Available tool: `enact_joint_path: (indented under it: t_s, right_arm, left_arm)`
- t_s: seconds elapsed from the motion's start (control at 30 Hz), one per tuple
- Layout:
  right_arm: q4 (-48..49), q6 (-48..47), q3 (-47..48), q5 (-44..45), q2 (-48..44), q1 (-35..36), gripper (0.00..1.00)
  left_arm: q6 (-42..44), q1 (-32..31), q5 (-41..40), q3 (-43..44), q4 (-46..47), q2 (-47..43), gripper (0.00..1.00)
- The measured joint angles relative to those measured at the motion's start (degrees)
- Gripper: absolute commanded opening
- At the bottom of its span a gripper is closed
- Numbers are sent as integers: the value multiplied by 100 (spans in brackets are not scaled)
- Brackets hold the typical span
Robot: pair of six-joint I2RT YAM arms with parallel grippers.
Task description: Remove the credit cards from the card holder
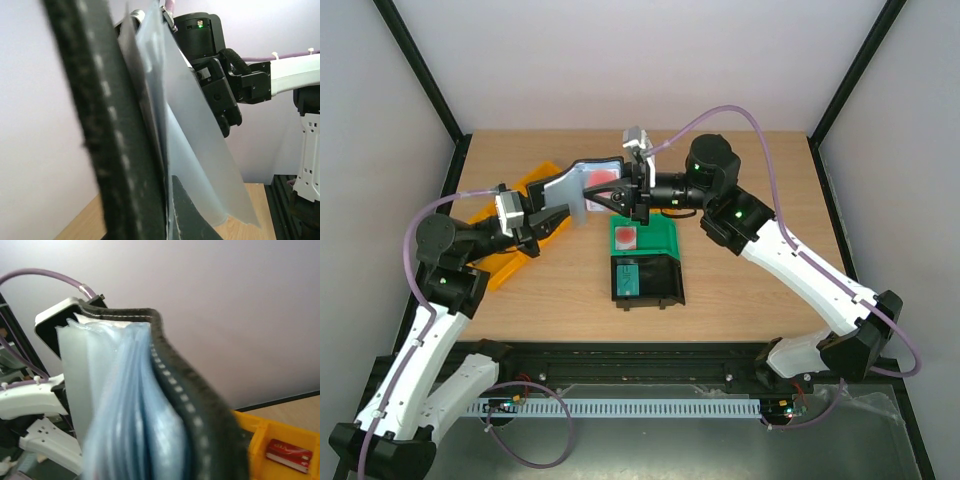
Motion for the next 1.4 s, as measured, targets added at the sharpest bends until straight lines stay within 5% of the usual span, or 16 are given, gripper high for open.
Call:
enact_joint_path:
  t_s: [0.07,0.2,0.33,0.43,0.57,0.73,0.9,1.0,1.07,1.23,1.4]
  right_arm:
    - [-7,0,0,-7,0,2,2]
    - [-96,9,0,181,-4,11,2]
    - [-313,-35,-4,592,-52,11,2]
    - [-514,-122,0,905,-98,11,2]
    - [-772,-201,17,1207,-98,68,2]
    - [-857,-321,59,1443,-85,369,2]
    - [-887,-393,162,1526,-48,431,3]
    - [-905,-461,192,1488,-7,404,46]
    - [-914,-525,192,1294,-7,400,55]
    - [-841,-487,44,769,-216,94,61]
    - [-581,-199,-260,350,-546,-343,48]
  left_arm:
    - [-11,11,-48,-9,-2,9,13]
    - [39,26,-157,-39,0,2,69]
    - [221,90,-201,-50,-107,-57,86]
    - [361,151,-210,-94,-214,-107,90]
    - [323,160,-240,-129,-284,-85,85]
    - [203,160,-522,-140,-323,22,65]
    - [223,162,-623,-157,-555,81,4]
    - [210,162,-608,-168,-638,63,2]
    - [146,210,-608,-168,-660,46,2]
    - [-236,354,-557,-258,-474,33,2]
    - [-435,374,-481,-372,-358,9,2]
